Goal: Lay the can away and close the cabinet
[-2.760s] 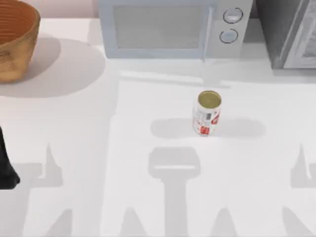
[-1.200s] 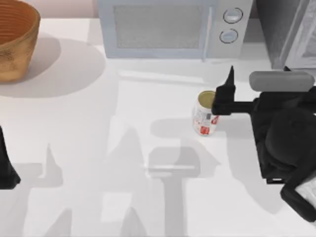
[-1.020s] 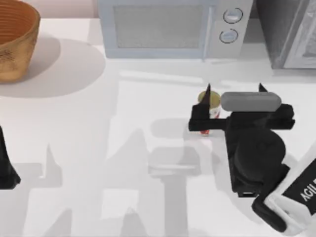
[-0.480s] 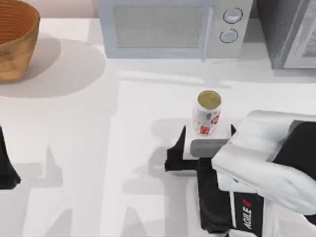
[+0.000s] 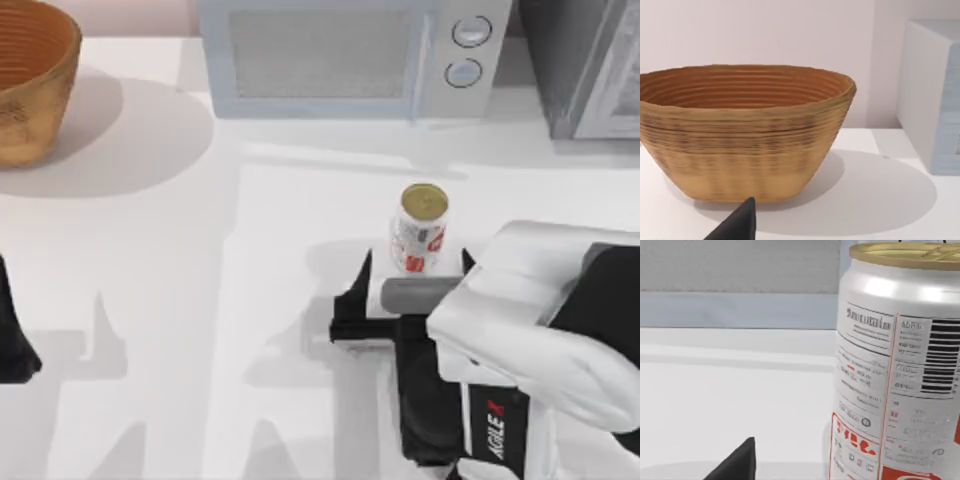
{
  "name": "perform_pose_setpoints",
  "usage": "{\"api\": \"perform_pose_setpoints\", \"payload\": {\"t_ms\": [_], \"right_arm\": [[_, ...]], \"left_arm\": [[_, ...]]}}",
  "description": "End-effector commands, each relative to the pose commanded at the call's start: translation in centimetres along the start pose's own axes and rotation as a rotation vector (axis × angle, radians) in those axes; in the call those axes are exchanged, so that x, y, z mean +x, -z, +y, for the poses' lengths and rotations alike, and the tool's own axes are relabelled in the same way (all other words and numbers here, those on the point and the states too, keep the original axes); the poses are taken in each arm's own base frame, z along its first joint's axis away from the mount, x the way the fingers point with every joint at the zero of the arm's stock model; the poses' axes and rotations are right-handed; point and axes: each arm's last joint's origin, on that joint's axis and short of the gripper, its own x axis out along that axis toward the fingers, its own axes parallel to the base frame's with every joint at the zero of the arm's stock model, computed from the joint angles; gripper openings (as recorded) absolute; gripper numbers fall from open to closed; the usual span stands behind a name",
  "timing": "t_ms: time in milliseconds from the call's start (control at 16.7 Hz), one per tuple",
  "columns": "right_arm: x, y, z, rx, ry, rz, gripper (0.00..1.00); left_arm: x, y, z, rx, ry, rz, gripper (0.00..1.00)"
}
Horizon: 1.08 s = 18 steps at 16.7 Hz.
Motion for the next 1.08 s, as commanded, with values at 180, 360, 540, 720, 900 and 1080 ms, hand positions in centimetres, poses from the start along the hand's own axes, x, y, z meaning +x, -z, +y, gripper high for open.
{"api": "perform_pose_setpoints", "payload": {"t_ms": [180, 360, 540, 720, 900, 1080], "right_arm": [[1.3, -0.3, 0.1, 0.005, 0.001, -0.007, 1.00], [2.9, -0.4, 0.0, 0.003, 0.001, -0.006, 1.00], [4.4, -0.6, -0.2, 0.003, 0.001, -0.006, 1.00], [5.2, -0.7, -0.3, 0.003, 0.001, -0.006, 1.00], [5.2, -0.7, -0.3, 0.003, 0.001, -0.006, 1.00], [5.2, -0.7, -0.3, 0.003, 0.001, -0.006, 0.85]], "left_arm": [[0.0, 0.0, 0.0, 0.000, 0.000, 0.000, 1.00], [0.0, 0.0, 0.0, 0.000, 0.000, 0.000, 1.00], [0.0, 0.0, 0.0, 0.000, 0.000, 0.000, 1.00], [0.0, 0.0, 0.0, 0.000, 0.000, 0.000, 1.00], [0.0, 0.0, 0.0, 0.000, 0.000, 0.000, 1.00], [0.0, 0.0, 0.0, 0.000, 0.000, 0.000, 1.00]]}}
